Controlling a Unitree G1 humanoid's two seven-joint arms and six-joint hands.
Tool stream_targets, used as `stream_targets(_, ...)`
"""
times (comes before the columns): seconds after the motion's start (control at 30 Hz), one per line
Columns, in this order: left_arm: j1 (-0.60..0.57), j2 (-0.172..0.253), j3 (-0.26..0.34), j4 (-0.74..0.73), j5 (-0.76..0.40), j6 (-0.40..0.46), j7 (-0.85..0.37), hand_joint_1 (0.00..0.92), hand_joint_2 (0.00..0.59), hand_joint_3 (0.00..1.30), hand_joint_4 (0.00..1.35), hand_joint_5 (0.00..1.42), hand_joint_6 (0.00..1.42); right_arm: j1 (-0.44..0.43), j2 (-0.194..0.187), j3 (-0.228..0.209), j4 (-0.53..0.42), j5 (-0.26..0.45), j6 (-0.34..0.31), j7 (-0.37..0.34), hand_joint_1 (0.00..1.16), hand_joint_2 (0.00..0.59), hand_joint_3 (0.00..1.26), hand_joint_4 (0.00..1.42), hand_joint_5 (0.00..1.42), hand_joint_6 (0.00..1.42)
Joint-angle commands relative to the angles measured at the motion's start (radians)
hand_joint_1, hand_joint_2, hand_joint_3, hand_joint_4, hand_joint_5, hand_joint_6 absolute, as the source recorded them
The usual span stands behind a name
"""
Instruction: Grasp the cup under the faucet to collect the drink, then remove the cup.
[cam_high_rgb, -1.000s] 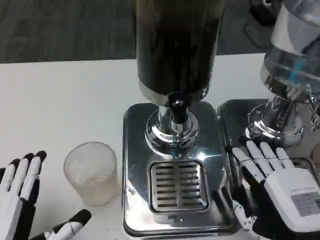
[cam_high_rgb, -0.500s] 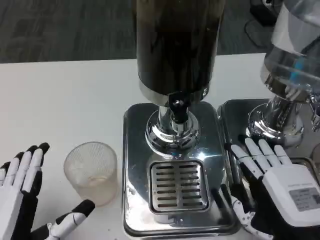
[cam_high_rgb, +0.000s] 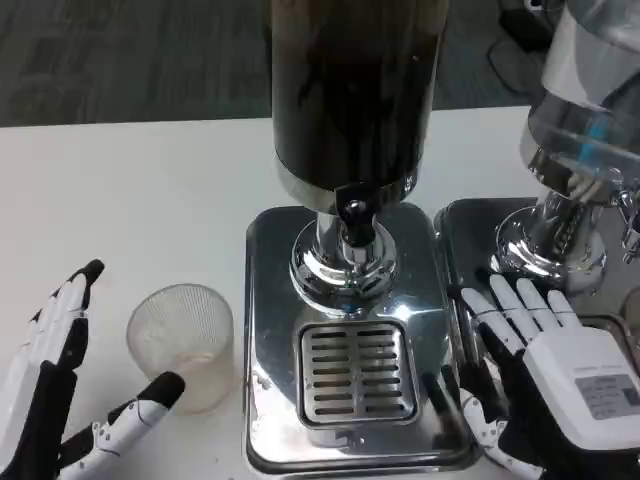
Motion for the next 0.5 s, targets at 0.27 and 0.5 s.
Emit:
stream_targets(0.27, -0.03, 0.01, 0.031, 0.133, -0.02, -0.129, 0.009, 0.049, 0.048, 0.0, 0.0, 0.02, 0.0, 0.003, 0.037, 0.032, 0.004, -0.026, 0.047, -0.006, 0.46, 0.582, 0.13, 0.0, 0.0, 0.0)
stream_targets(0.5, -0.064, 0.029, 0.029, 0.217, -0.003, -0.15, 0.004, 0.086, 0.047, 0.0, 0.0, 0.02, 0.0, 0.011, 0.072, 0.061, 0.003, -0.053, 0.083, -0.02, 0.46, 0.582, 0.13, 0.0, 0.0, 0.0)
